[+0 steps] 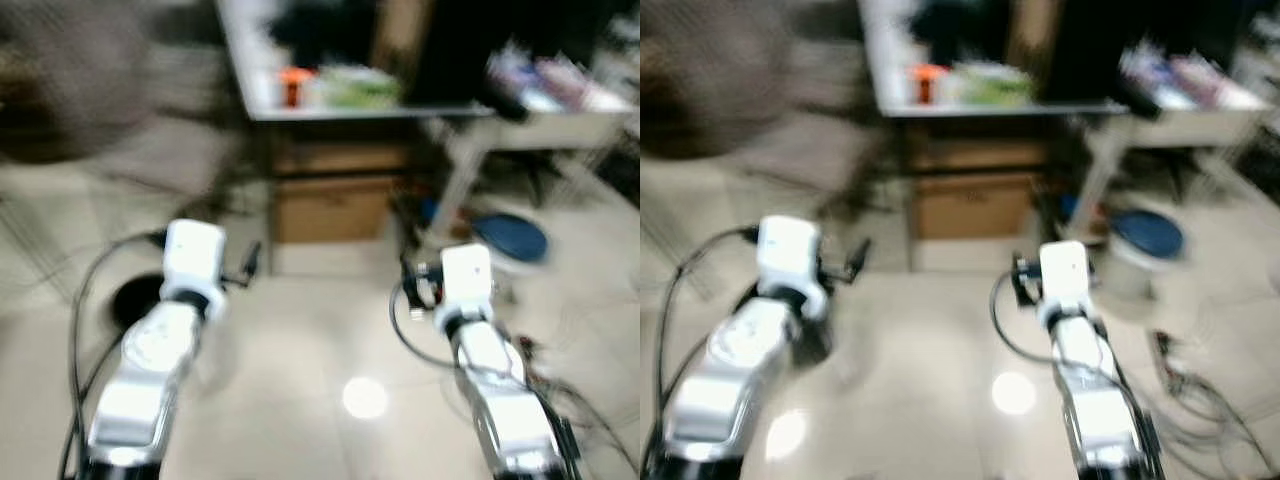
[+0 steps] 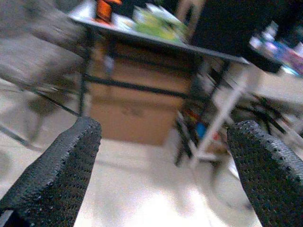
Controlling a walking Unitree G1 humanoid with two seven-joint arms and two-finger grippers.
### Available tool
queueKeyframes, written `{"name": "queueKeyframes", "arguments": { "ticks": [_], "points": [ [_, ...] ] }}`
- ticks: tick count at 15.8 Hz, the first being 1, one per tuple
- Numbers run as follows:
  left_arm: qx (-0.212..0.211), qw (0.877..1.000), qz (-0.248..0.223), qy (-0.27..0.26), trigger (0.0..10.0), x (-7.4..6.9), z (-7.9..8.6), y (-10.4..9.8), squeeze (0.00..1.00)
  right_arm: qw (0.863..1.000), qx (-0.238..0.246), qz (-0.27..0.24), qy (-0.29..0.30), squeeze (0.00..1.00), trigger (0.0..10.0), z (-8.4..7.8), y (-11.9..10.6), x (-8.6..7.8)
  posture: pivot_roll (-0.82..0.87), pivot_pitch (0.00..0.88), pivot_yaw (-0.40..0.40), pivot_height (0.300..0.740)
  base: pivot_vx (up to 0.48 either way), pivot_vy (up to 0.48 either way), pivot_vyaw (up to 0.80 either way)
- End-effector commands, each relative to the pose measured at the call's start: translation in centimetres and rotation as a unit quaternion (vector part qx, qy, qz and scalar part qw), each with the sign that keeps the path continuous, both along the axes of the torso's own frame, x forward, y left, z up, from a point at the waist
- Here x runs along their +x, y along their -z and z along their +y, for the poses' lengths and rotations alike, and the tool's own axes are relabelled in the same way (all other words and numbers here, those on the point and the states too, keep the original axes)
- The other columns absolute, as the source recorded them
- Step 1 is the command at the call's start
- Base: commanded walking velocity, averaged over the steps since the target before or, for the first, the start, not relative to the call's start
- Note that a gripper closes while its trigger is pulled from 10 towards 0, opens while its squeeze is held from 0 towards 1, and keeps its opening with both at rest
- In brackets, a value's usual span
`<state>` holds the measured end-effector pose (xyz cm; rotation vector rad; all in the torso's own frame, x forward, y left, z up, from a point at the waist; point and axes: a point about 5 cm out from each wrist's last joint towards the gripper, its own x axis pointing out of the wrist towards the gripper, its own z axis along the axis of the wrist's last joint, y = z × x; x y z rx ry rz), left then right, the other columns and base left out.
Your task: Picking trash to rubbish bin
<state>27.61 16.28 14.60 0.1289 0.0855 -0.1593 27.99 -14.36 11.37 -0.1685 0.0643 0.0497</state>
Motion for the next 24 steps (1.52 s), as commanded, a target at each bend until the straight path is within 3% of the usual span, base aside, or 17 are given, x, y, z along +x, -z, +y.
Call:
{"name": "queueKeyframes", "arguments": {
  "ticks": [1,21,24],
  "points": [
    [-0.001,1.000,-0.004,0.012,10.0,0.03,-0.70,-0.26,0.00,1.000,-0.006,0.006,0.006,0.00,10.0,-0.66,0.27,-0.07,-0.06,0.000,-0.040,0.740,-0.281,0.000,0.80],
    [0.003,1.000,-0.006,0.009,10.0,0.23,-0.60,-0.14,0.00,1.000,-0.014,-0.010,-0.008,0.00,10.0,-0.21,-0.02,0.84,-0.04,0.000,-0.047,0.740,-0.285,0.000,0.80],
    [-0.002,1.000,-0.011,0.004,10.0,0.33,-0.44,-0.24,0.00,1.000,-0.002,-0.009,0.004,0.00,10.0,-0.57,0.06,0.89,-0.04,0.000,-0.048,0.740,-0.189,0.000,0.00]
  ]
}}
